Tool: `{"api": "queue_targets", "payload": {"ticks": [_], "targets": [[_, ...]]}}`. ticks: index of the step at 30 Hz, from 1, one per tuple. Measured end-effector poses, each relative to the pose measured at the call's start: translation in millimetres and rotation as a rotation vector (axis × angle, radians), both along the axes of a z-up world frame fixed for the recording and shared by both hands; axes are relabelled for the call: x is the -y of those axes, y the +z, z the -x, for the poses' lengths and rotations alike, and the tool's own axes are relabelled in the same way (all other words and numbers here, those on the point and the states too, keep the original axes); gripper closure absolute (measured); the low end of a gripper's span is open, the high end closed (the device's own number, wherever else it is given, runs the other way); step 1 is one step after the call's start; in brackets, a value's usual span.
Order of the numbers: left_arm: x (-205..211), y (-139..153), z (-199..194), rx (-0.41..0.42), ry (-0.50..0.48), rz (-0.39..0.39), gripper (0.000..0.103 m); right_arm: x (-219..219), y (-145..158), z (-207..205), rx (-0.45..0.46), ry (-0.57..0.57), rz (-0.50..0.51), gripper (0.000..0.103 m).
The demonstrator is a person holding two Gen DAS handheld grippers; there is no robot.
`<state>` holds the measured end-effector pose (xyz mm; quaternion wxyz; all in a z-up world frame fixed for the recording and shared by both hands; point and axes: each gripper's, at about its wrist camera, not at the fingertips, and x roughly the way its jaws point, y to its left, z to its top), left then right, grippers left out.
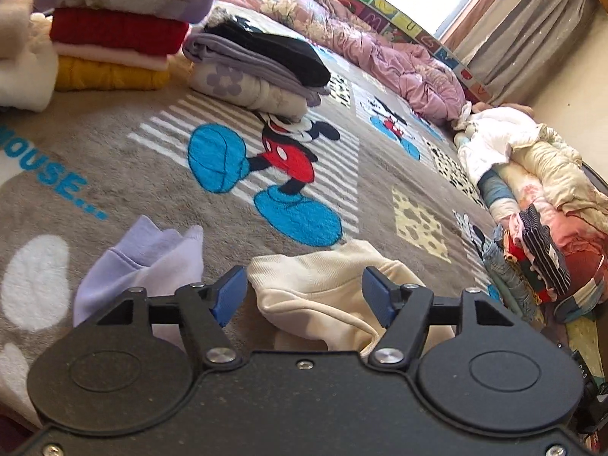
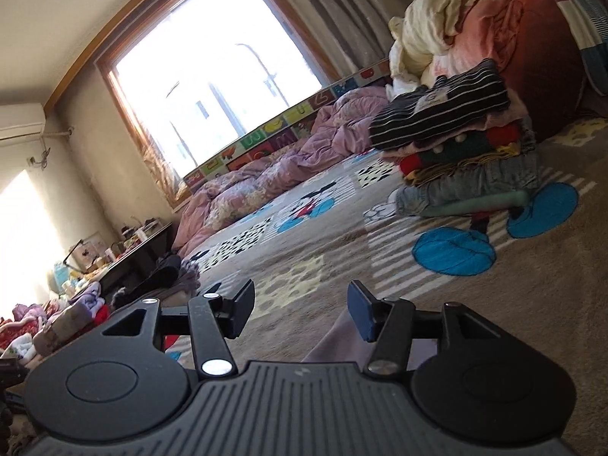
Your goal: Fold clothes
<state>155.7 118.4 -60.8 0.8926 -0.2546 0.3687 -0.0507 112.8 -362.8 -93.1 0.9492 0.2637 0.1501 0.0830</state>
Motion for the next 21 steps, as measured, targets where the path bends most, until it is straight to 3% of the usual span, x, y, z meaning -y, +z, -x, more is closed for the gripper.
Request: {"api": "queue_targets", "payload": {"ticks": [8,16,17,19,21], "targets": [[-3.8,-36.9,-30.9,-0.119,-0.005,0.1,0.036,-73.9,3.4,-47.4,-0.169,0.253,0.1,0.041],[-3.0,-55.7,-33.4,-0.118,-0.04,0.133,0.037,-127.6,-5.1,-99.9,-0.327,0.426,0.066,0.042],[-3.1,-56.6,-32.8,-0.112,-0.05,0.127,0.039,-134.3,-6.1,-106.5,-0.347,0.448,0.061,0.042],[-3.2,-58.4,-31.5,-0.103,-0.069,0.114,0.058,-144.6,-5.9,-115.8,-0.367,0.48,0.085,0.042],[-3.7,-60.1,-28.6,-0.087,-0.092,0.086,0.063,-154.2,-4.2,-121.5,-0.381,0.52,0.126,0.042]]}}
